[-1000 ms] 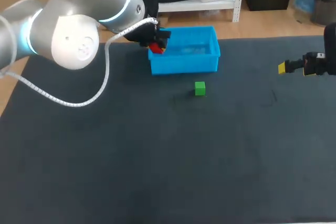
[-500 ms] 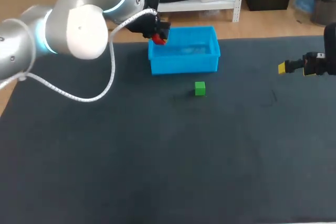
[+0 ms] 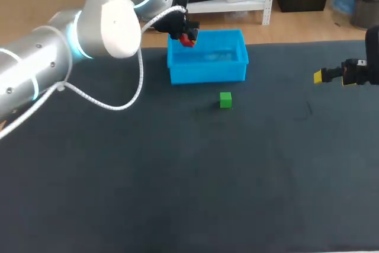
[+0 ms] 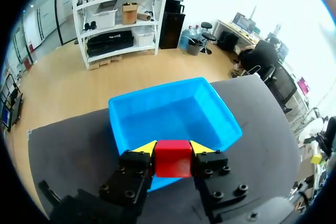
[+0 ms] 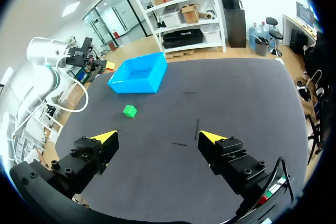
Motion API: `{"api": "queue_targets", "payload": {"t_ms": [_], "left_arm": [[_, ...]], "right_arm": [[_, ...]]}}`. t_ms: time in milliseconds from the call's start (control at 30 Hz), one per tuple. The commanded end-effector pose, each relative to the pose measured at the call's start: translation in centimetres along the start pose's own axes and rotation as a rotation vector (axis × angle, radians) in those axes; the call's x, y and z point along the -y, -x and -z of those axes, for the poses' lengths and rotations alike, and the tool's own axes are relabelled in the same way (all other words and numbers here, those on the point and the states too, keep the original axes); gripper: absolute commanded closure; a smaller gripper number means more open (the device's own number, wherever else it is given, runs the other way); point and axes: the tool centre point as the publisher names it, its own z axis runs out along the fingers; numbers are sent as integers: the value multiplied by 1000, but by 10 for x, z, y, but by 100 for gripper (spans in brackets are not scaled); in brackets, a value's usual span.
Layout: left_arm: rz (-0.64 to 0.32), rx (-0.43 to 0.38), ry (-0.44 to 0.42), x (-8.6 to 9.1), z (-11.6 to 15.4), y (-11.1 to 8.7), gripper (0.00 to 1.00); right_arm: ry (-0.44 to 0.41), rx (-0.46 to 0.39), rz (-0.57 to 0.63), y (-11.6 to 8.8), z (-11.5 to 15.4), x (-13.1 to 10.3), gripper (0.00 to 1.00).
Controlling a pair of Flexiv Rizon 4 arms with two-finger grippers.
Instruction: Use the left arm to pick the red cube and place it into the blue plastic box first, then use the right arm to grasp the green cube and put it into the same blue plastic box after the first action is fully finished.
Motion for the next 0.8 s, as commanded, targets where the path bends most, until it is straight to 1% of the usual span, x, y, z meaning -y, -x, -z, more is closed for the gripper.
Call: {"api": "queue_targets", "payload": {"t_ms": [33, 500, 633, 800], "left_arm": [[1, -53, -7, -2, -26, 17, 100], [60, -158, -1, -6, -55, 5, 100], [67, -167, -1, -6, -58, 3, 100], [77, -198, 10, -7, -60, -1, 100]], "right_arm": [[1, -1, 1, 0, 0, 0, 0], [1, -1, 1, 0, 0, 0, 0], [1, -1, 1, 0, 0, 0, 0], [1, -1, 1, 0, 0, 0, 0]]}}
